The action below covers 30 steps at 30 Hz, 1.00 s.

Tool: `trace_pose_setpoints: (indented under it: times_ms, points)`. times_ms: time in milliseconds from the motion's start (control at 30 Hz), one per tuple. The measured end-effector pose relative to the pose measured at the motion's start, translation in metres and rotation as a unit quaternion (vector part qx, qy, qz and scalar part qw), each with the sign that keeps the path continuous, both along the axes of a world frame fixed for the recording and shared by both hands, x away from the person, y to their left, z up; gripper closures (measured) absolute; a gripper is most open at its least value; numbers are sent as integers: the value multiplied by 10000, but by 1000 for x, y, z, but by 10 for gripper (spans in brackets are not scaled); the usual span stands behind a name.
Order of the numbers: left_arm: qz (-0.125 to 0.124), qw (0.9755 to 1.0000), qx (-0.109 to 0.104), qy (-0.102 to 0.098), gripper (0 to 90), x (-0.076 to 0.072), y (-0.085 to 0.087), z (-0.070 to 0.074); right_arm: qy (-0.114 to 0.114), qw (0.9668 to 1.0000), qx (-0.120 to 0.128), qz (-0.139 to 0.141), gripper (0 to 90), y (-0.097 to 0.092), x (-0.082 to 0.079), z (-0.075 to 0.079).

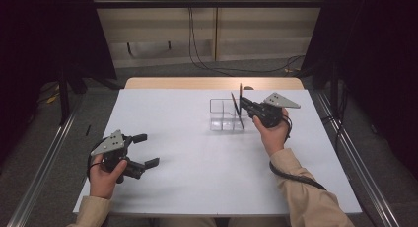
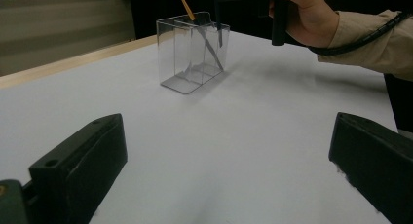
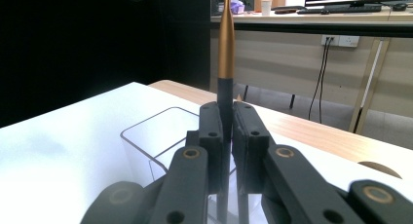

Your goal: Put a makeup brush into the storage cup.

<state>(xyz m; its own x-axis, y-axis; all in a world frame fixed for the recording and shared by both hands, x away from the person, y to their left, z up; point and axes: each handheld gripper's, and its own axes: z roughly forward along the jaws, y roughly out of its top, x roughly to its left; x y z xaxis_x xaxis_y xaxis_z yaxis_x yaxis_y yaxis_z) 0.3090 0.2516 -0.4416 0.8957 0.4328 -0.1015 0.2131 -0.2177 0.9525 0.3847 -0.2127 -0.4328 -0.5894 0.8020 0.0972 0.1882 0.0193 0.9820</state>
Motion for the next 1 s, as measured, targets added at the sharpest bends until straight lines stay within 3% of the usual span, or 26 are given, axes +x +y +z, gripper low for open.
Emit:
trace_pose_setpoints:
  times_ms: [1000]
  points:
    - [56,10000,10,7,4,-4,6,-1,221,9997,-126,52,811,5,1,-7]
